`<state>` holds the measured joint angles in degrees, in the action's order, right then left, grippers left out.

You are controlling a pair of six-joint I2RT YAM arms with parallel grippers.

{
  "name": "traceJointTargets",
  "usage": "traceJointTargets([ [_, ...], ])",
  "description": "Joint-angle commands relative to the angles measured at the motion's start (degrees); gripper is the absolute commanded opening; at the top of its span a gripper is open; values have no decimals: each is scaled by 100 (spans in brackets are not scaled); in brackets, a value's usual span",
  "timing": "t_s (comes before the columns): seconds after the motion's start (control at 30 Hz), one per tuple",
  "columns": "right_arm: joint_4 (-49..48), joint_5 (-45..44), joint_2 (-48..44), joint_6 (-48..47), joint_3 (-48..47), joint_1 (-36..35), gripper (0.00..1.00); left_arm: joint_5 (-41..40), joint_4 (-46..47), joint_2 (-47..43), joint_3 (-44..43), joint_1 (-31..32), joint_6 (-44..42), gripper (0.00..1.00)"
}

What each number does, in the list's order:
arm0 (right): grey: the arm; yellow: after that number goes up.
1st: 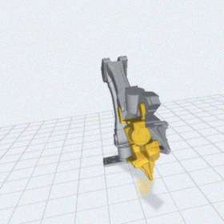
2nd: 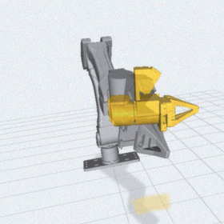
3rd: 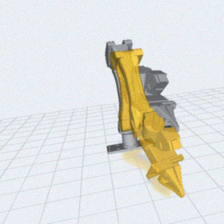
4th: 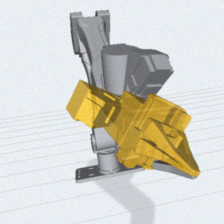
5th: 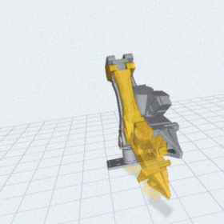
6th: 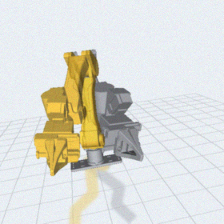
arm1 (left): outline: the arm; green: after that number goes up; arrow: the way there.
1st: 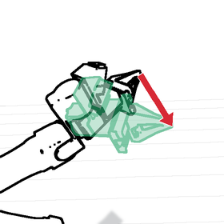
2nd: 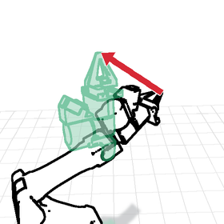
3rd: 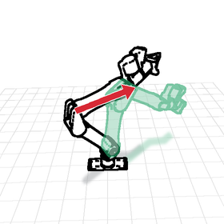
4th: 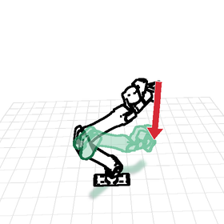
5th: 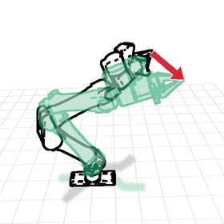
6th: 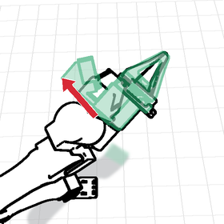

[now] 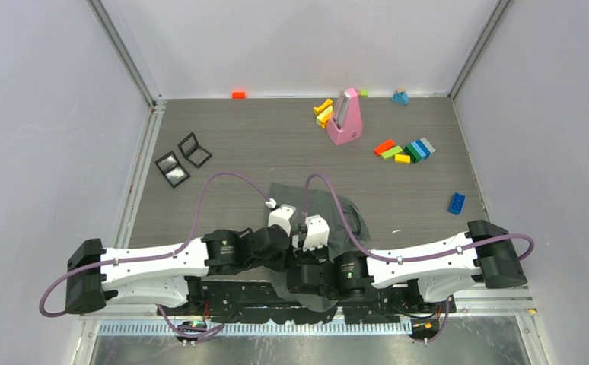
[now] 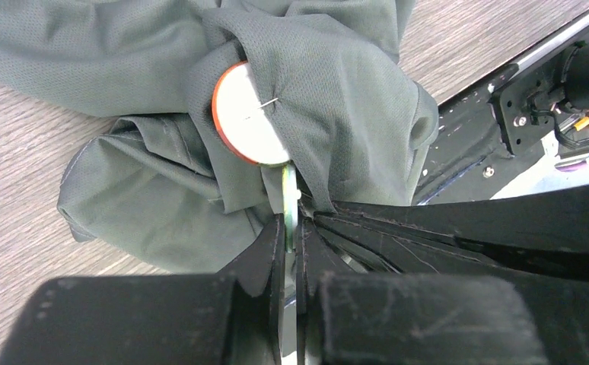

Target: Pin the brooch onto the clothing

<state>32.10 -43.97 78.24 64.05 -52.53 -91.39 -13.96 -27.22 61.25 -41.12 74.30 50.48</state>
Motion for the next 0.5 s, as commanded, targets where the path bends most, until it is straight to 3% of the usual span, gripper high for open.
traceJointTargets([
  [0.0, -559, 123, 65, -109, 51, -47, 0, -2, 804, -453, 51, 47, -117, 0],
  [0.37, -1386, 702, -221, -594, 469, -42, 1, 77, 1308, -937, 459, 24, -40, 0],
  [0.43, -1387, 698, -401, -668, 537, -44, 8, 131, 1304, -915, 464, -28, -38, 0],
  [0.47, -1371, 688, -478, -704, 553, -38, 18, 163, 1285, -918, 464, -74, -38, 0],
])
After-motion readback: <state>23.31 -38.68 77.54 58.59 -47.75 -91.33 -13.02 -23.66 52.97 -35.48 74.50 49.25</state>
